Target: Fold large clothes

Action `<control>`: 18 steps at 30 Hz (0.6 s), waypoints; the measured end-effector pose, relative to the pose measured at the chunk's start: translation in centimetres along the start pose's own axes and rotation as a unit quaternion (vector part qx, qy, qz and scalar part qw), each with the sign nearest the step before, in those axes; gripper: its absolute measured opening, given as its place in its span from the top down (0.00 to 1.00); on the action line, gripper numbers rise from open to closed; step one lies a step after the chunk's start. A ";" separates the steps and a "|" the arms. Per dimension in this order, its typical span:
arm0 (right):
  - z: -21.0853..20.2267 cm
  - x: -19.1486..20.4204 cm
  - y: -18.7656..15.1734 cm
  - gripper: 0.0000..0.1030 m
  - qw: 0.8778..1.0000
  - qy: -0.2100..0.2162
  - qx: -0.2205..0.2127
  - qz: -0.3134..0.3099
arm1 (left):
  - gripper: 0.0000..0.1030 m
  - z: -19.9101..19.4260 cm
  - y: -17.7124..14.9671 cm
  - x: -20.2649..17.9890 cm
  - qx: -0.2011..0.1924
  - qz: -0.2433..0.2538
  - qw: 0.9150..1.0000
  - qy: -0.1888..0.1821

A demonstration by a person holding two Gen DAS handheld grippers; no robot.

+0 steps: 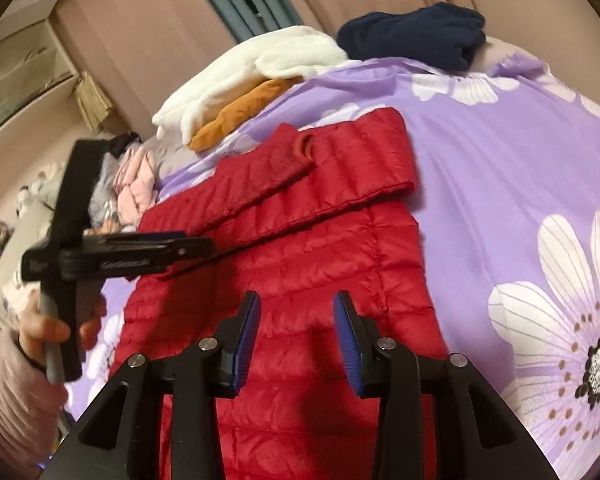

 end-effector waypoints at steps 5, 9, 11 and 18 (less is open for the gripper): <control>0.8 0.4 1.2 0.61 1.000 0.025 0.001 0.015 | 0.29 -2.0 -2.7 1.6 -0.026 -0.038 0.999 0.020; 2.1 1.0 2.8 0.59 0.999 0.046 -0.001 0.025 | 0.27 -3.6 -6.6 4.6 -0.035 -0.097 0.994 0.039; 3.2 1.3 4.2 0.55 0.998 0.053 -0.004 0.032 | 0.27 -4.3 -8.3 5.9 -0.036 -0.128 0.990 0.039; 8.9 1.0 8.0 0.54 0.993 0.063 0.013 0.101 | 0.26 -6.0 -12.3 9.2 -0.032 -0.200 0.979 0.034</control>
Point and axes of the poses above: each gripper's, at about its wrist camera, not at the fingertips, and z roughly the way its jaws point, x to its left, y to its top, the point moved 7 cm from there along z, roughly the way its jaws point, and after that the axes turned 1 degree about x, right-handed, at the moved point
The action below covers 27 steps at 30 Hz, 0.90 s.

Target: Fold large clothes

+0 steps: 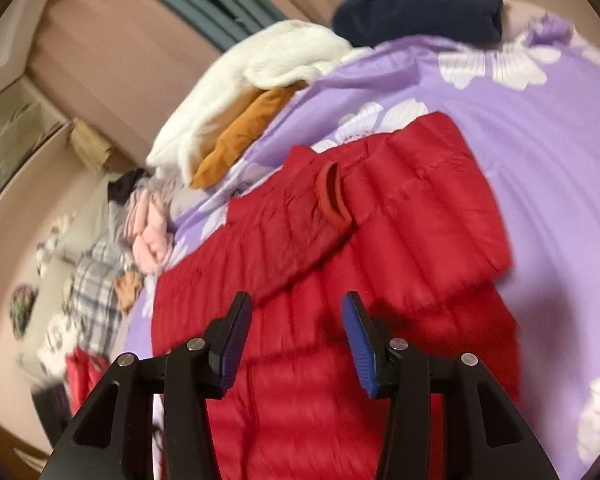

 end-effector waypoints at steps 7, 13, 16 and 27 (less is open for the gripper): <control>3.9 -1.9 1.5 0.55 0.997 0.010 0.010 0.081 | 0.23 -0.9 0.0 1.9 -0.013 -0.039 0.999 -0.007; 3.9 -1.6 2.1 0.81 0.998 -0.005 -0.003 0.069 | 0.23 -0.7 -0.3 2.2 -0.010 -0.049 0.999 -0.010; 2.3 -0.1 2.6 0.84 0.999 -0.010 -0.028 0.032 | 0.23 -0.7 -0.6 2.4 -0.008 -0.057 0.998 -0.014; -3.8 -0.4 5.1 0.88 0.994 -0.037 -0.099 0.015 | 0.23 -0.7 -1.1 1.7 -0.002 -0.055 0.998 -0.026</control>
Point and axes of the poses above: each gripper's, at about its wrist camera, not at the fingertips, and z roughly the way its jaws point, x to its left, y to its top, the point moved 7 cm from there along z, roughly the way its jaws point, and after that the axes turned 1 degree about x, right-handed, at the moved point
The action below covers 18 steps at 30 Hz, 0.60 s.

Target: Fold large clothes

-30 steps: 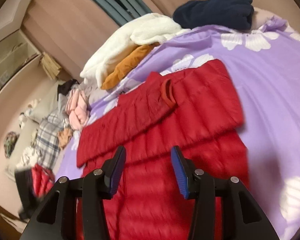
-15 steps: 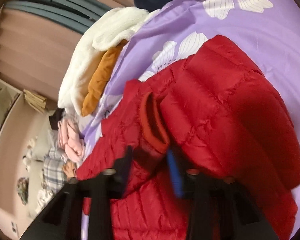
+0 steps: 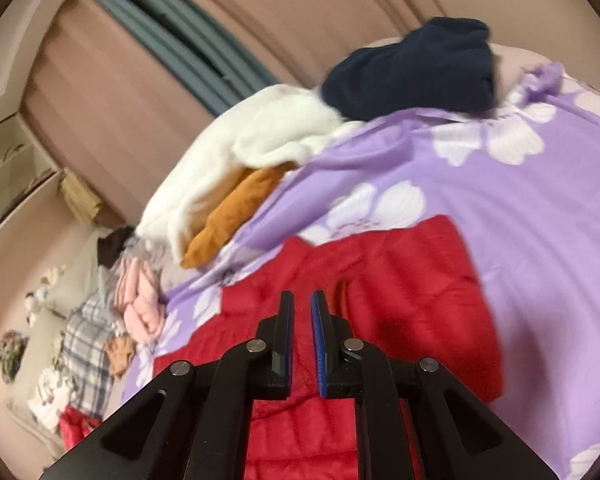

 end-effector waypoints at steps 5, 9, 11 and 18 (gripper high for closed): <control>1.8 -1.2 -2.0 0.87 0.998 -0.002 0.061 0.013 | 0.23 0.1 -0.3 0.2 0.003 -0.003 1.000 0.002; 3.1 -1.1 -2.9 0.59 0.996 0.020 0.080 0.038 | 0.23 0.2 -0.4 0.3 0.004 -0.005 1.000 0.003; 4.2 -0.9 -3.3 0.55 0.995 0.018 0.088 0.042 | 0.23 0.2 -0.3 0.3 0.005 -0.004 1.000 0.003; 7.4 0.1 -4.7 0.88 0.993 0.003 0.120 0.011 | 0.23 0.3 -0.2 0.3 0.006 -0.006 1.000 -0.001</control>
Point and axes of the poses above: each gripper's, at about its wrist camera, not at the fingertips, and z roughly the way its jaws point, x to its left, y to its top, the point moved 7 cm from there along z, roughly the way its jaws point, and after that the axes turned 1 degree about x, right-handed, at the moved point
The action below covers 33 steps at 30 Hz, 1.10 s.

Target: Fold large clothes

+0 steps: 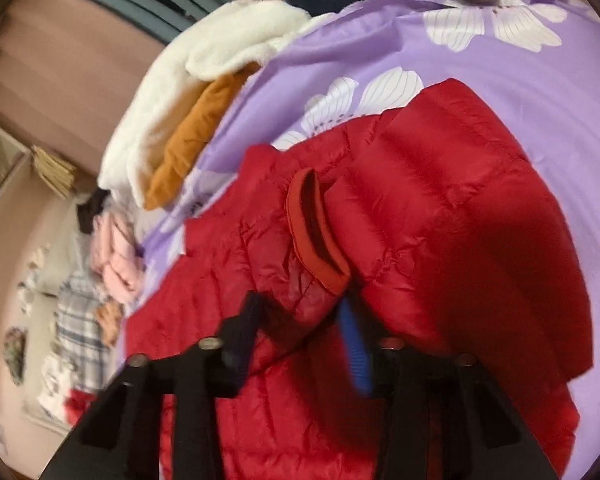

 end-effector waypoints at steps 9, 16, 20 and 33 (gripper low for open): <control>-6.3 1.5 2.4 0.94 0.994 0.006 -0.108 -0.033 | 0.23 0.5 0.2 -0.7 0.002 0.000 1.000 -0.010; -5.3 -2.7 2.0 0.94 0.994 -0.057 -0.090 0.000 | 0.23 1.1 0.8 -1.4 0.007 -0.006 1.000 -0.022; -4.9 -3.9 1.4 0.94 0.995 -0.065 -0.077 0.007 | 0.23 1.4 1.3 -1.7 0.009 -0.005 1.000 -0.024; -7.4 -3.4 0.2 0.92 0.991 -0.099 -0.091 -0.025 | 0.23 2.4 3.6 -2.0 0.003 -0.021 0.999 -0.033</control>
Point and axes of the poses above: each gripper's, at about its wrist camera, not at the fingertips, and z roughly the way its jaws point, x to its left, y to its top, the point moved 7 cm from there along z, roughly the way its jaws point, and after that the axes turned 1 degree about x, right-handed, at the moved point
